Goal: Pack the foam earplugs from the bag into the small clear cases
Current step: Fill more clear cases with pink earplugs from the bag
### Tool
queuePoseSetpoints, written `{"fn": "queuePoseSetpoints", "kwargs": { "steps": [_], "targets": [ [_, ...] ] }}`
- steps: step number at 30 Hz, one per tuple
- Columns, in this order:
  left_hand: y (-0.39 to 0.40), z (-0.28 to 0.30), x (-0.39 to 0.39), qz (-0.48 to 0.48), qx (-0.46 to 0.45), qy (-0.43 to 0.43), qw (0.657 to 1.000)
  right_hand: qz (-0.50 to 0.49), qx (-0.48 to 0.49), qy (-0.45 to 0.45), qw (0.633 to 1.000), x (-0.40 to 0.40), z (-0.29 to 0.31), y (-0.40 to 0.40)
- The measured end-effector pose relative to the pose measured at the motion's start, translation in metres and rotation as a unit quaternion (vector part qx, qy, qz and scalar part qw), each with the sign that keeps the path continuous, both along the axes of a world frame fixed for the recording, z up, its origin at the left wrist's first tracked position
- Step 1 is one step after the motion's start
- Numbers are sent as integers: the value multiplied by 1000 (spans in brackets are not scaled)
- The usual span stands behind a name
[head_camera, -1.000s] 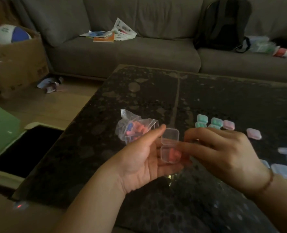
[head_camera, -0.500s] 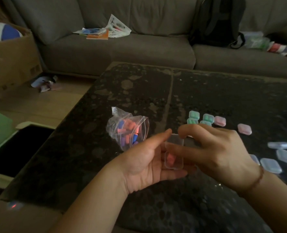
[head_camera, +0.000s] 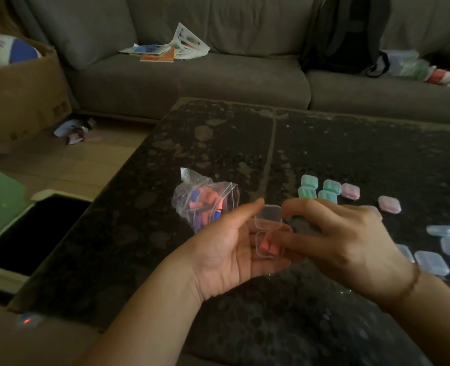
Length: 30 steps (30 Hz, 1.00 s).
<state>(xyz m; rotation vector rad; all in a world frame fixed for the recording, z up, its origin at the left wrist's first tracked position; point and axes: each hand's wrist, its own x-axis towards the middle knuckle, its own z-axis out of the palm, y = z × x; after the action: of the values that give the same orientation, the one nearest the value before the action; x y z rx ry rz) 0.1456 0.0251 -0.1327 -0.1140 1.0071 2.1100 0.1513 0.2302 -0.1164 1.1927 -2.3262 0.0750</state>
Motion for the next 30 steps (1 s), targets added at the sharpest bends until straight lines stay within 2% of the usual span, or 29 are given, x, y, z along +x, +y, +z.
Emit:
{"fn": "queuePoseSetpoints", "kwargs": {
  "steps": [2,5,8,10,12,17,23,27,30],
  "targets": [
    [0,0,1,-8,3,2,1000,-6,-20,-10,1000,0,-2,0],
    [0,-2,1,0,5,5,1000,-38,-116,-36,992,1,-7,1],
    [-1,-3,0,2,23,10,1000,-69,-225,-122,964,4,-8,0],
    [0,-2,0,8,32,14,999,-91,-218,-171,956,5,-8,-3],
    [1,-1,1,23,36,17,999,-104,-192,-177,960,4,-10,-5],
    [2,-1,0,36,37,25,998,-101,-240,-200,945,5,-12,-10],
    [4,-2,0,20,-4,41,999,-86,-232,-222,943,7,-11,-13],
    [3,0,0,28,-29,33,999,-101,-293,-239,920,10,-11,-15],
    [3,2,0,30,-29,36,998,-126,-293,-240,917,10,-11,-17]
  ]
}}
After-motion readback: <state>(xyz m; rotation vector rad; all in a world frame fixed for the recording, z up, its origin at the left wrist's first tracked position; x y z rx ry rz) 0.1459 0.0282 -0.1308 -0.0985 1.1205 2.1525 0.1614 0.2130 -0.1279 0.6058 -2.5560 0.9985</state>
